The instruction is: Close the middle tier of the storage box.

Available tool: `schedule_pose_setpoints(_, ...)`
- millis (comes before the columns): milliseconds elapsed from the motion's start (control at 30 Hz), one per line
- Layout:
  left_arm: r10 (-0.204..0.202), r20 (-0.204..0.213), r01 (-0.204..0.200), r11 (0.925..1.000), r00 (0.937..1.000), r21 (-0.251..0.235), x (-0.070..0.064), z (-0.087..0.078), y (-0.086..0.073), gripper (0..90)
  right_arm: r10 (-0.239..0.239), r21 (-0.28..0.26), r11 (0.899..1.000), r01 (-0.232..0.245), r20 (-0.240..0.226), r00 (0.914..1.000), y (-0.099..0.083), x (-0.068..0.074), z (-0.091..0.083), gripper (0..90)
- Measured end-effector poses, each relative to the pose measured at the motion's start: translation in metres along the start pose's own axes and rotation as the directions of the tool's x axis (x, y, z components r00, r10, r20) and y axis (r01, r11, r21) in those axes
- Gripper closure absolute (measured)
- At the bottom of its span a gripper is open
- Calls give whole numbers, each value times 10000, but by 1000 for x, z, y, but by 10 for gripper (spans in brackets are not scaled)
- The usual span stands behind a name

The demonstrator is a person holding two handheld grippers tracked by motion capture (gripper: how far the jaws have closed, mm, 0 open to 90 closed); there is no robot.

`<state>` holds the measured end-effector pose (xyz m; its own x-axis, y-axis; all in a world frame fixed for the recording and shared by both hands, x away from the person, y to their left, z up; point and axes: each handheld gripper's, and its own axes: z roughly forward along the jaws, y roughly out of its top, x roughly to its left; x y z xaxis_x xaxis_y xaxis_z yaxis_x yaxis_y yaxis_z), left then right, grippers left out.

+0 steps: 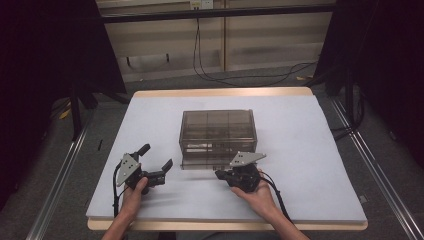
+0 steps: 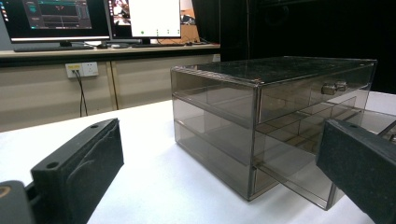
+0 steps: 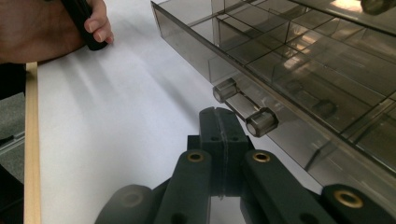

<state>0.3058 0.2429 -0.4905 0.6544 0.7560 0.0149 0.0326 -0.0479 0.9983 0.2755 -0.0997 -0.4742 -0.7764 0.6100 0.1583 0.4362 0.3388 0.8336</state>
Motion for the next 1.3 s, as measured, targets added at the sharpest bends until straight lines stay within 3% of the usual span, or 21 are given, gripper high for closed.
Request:
schedule_pose_setpoints(1067,-50,0,50,10000,10000,-11,0,0,0,9,78,-75,9999,-76,257,9996,0,-7,1,900)
schedule_pose_setpoints(1300,-45,-15,45,10000,10000,-5,0,0,0,9,328,-190,9993,-324,246,9992,-1,-12,0,900)
